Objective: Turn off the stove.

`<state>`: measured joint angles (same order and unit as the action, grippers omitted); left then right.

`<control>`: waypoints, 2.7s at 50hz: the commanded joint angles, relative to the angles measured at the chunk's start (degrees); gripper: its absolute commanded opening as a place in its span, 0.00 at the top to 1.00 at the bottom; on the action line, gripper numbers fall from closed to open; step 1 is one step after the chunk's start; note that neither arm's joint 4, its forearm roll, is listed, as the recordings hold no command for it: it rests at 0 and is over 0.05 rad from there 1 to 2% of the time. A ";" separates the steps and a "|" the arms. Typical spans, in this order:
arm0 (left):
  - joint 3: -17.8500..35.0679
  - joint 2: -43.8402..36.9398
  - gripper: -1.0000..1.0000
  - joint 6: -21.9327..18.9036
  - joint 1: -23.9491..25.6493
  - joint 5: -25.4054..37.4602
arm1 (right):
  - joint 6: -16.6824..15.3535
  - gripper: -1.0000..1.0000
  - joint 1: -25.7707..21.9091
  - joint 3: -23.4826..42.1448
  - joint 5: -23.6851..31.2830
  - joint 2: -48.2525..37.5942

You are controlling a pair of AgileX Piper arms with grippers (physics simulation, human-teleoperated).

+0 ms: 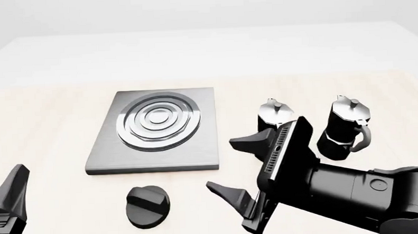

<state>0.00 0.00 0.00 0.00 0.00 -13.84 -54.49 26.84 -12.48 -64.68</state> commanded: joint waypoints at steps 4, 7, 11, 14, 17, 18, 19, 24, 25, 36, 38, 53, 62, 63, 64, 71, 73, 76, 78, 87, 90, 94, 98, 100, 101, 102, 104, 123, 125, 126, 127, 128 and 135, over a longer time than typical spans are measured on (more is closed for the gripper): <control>0.00 0.00 0.00 0.00 0.00 0.00 | 0.06 0.00 -2.68 4.27 -1.70 -7.42; 0.00 0.00 0.00 0.00 0.00 0.00 | 0.39 0.00 -2.97 5.33 -2.45 -9.93; 0.00 0.00 0.00 0.00 0.00 0.00 | 1.29 0.00 -2.90 6.89 -2.81 -13.00; 0.00 0.00 0.00 0.00 0.00 0.00 | 0.72 0.00 -3.43 7.33 -4.00 -15.07; 0.00 0.00 0.00 0.00 0.00 0.00 | 0.73 0.00 -4.04 8.10 -4.68 -17.15; 0.00 0.00 0.00 0.00 0.00 0.00 | 0.62 0.00 -4.10 8.21 -4.88 -17.48; 0.00 0.00 0.00 0.00 0.00 0.00 | 0.69 0.00 -4.37 8.60 -5.06 -18.28; 0.00 0.00 0.00 0.00 0.00 0.00 | 1.26 0.00 -4.89 9.88 -5.22 -20.65; 0.00 0.00 0.00 0.00 0.00 0.00 | 1.35 0.00 -5.08 10.16 -5.22 -21.12; 0.00 0.00 0.00 0.00 0.00 0.00 | 1.88 0.00 -5.56 12.58 -5.03 -26.87; 0.00 0.00 0.00 0.00 0.00 0.00 | 1.88 0.00 -5.61 12.75 -4.97 -27.31; 0.00 0.00 0.00 0.00 0.00 0.00 | 1.69 0.00 -5.49 15.61 -4.40 -31.72; 0.00 0.00 0.00 0.00 0.00 0.00 | 1.96 0.00 -5.28 17.66 -4.79 -35.57; 0.00 0.00 0.00 0.00 0.00 0.00 | 1.81 0.00 -5.22 17.73 -4.99 -35.86; 0.00 0.00 0.00 0.00 0.00 0.00 | 1.88 0.00 -5.28 17.97 -5.04 -36.31; 0.00 0.00 0.00 0.00 0.00 0.00 | 1.93 0.00 -5.39 18.97 -5.95 -39.10; 0.00 0.00 0.00 0.00 0.00 0.00 | 1.95 0.00 -5.57 19.10 -6.34 -39.96; 0.00 0.00 0.00 0.00 0.00 0.00 | 2.12 0.00 -5.61 19.49 -6.41 -40.65; 0.00 0.00 0.00 0.00 0.00 0.00 | 2.36 0.00 -5.60 19.84 -6.35 -41.12; 0.00 0.00 0.00 0.00 0.00 0.00 | 2.62 0.00 -5.95 20.68 -6.63 -42.76; 0.00 0.00 0.00 0.00 0.00 0.00 | 2.65 0.00 -5.98 21.03 -6.68 -43.31; 0.00 0.00 0.00 0.00 0.00 0.00 | 2.58 0.00 -6.18 21.38 -6.86 -43.99; 0.00 0.00 0.00 0.00 0.00 0.00 | 2.21 0.00 -6.16 21.59 -7.32 -44.90; 0.00 0.00 0.00 0.00 0.00 0.00 | 2.34 0.00 -6.36 21.78 -7.14 -44.92; 0.00 0.00 0.00 0.00 0.00 0.00 | 2.35 0.00 -6.39 21.84 -7.10 -44.91; 0.00 0.00 0.00 0.00 0.00 0.00 | 2.45 0.00 -6.54 21.98 -6.97 -44.93; 0.00 0.00 0.00 0.00 0.00 0.00 | 2.44 0.00 -6.68 22.06 -6.93 -44.94; 0.00 0.00 0.00 0.00 0.00 0.00 | 3.24 0.00 -9.23 22.63 -6.07 -44.92; 0.00 0.00 0.00 0.00 0.00 0.00 | 3.45 0.00 -9.84 22.64 -5.83 -44.65; 0.00 0.00 0.00 0.00 0.00 0.00 | 3.50 0.00 -10.10 22.59 -5.79 -44.53; 0.00 0.00 0.00 0.00 0.00 0.00 | 3.59 0.00 -10.31 22.59 -5.69 -44.46; 0.00 0.00 0.00 0.00 0.00 0.00 | 3.59 0.00 -10.31 22.59 -5.69 -44.45; 0.00 0.00 0.00 0.00 0.00 0.00 | 3.76 0.00 -11.32 22.57 -5.38 -44.00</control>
<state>0.00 0.00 0.00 0.00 0.00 -10.74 -64.05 49.20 -18.36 -109.17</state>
